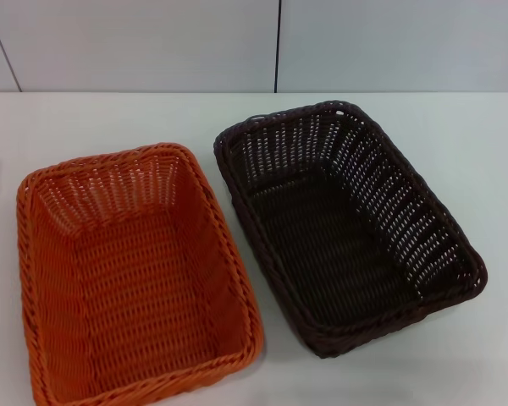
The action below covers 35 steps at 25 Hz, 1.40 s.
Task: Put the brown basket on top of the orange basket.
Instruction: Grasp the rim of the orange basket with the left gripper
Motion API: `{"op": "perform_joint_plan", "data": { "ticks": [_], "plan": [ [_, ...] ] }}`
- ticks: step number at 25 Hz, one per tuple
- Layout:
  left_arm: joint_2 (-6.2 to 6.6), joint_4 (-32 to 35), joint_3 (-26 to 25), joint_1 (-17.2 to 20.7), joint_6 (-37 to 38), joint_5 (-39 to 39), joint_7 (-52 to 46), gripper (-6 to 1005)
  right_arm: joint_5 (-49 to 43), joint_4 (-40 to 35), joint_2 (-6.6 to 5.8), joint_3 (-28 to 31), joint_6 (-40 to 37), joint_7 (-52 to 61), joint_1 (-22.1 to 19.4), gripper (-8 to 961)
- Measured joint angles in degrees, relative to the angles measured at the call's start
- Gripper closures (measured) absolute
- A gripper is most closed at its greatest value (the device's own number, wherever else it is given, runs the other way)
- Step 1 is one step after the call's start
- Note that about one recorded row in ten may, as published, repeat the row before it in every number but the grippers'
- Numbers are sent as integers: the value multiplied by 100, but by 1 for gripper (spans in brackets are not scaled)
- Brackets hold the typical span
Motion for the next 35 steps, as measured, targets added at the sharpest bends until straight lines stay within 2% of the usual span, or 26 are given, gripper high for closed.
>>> {"op": "perform_joint_plan", "data": {
  "ticks": [2, 4, 5, 6, 9, 10, 11, 12, 13, 14, 15, 17, 18, 19, 20, 21, 22, 23, 24, 25, 26, 29, 31, 35],
  "plan": [
    [2, 208, 113, -69, 349, 234, -297, 289, 0, 0, 0, 0, -3, 0, 4, 277],
    [2, 208, 113, -69, 349, 234, -297, 289, 0, -8, 0, 0, -18, 1, 7, 277],
    [3, 335, 253, -92, 680, 447, -415, 289, 0, -15, 0, 0, -29, 2, 8, 277],
    [4, 603, 574, -89, 1525, 910, -900, 289, 0, -16, 0, -1, -31, 2, 8, 277],
    [8, 761, 652, -73, 1864, 1150, -1344, 289, 0, -17, 0, -1, -32, 1, 10, 277],
    [16, 888, 699, -59, 2126, 1363, -1794, 289, 0, -18, -1, -2, -32, -3, 18, 277],
    [118, 1149, 658, -41, 2352, 2275, -3576, 289, 0, -18, -1, -2, -32, -3, 18, 277],
    [118, 1149, 658, -41, 2352, 2275, -3576, 289, 0, -19, -3, -1, -32, -9, 23, 277],
    [322, 1204, 628, -37, 2292, 3059, -4943, 289, 0, -21, -5, -1, -31, -14, 29, 277],
    [322, 1204, 628, -37, 2292, 3059, -4943, 290, 0, -21, -7, -1, -30, -15, 34, 277],
    [667, 1003, 793, 14, 2060, 3680, -6084, 290, 0, -13, -12, 11, -17, -18, 55, 277],
    [855, 687, 992, 107, 1725, 3769, -6468, 290, 0, -5, -14, 24, -9, -17, 66, 277],
    [855, 687, 992, 107, 1725, 3769, -6468, 290, 0, 9, -16, 42, -3, -16, 78, 277],
    [940, 452, 1087, 163, 1451, 3764, -6517, 290, 0, 20, -16, 52, 3, -14, 92, 277],
    [1079, -388, 1266, 309, 291, 3765, -6321, 290, 0, 74, -17, 68, 7, -5, 136, 277],
    [1092, -710, 1294, 342, -149, 3767, -6158, 290, 0, 74, -17, 68, 7, -5, 136, 277],
    [1064, -1062, 1290, 385, -760, 3764, -5874, 290, 0, 99, -18, 68, 8, -4, 159, 277],
    [1064, -1062, 1290, 385, -760, 3764, -5874, 290, 0, 111, -18, 69, 9, -4, 176, 277],
    [804, -1881, 1144, 452, -2415, 3760, -4999, 290, 0, 125, -18, 69, 9, -4, 188, 277],
    [562, -2318, 968, 470, -3361, 3755, -4491, 290, 0, 159, -18, 73, 10, -4, 222, 277],
    [562, -2318, 968, 470, -3361, 3755, -4491, 290, 0, 159, -18, 73, 10, -4, 222, 277],
    [108, -2981, 599, 383, -4934, 3748, -3605, 290, 0, 205, -18, 77, 10, -5, 269, 277],
    [6, -3217, 435, 210, -5783, 3725, -3338, 290, 0, 247, -18, 81, 10, -4, 301, 277],
    [27, -3308, 167, -225, -6973, 3662, -3299, 291, 0, 283, -18, 131, 1, 10, 311, 277]
  ]
}}
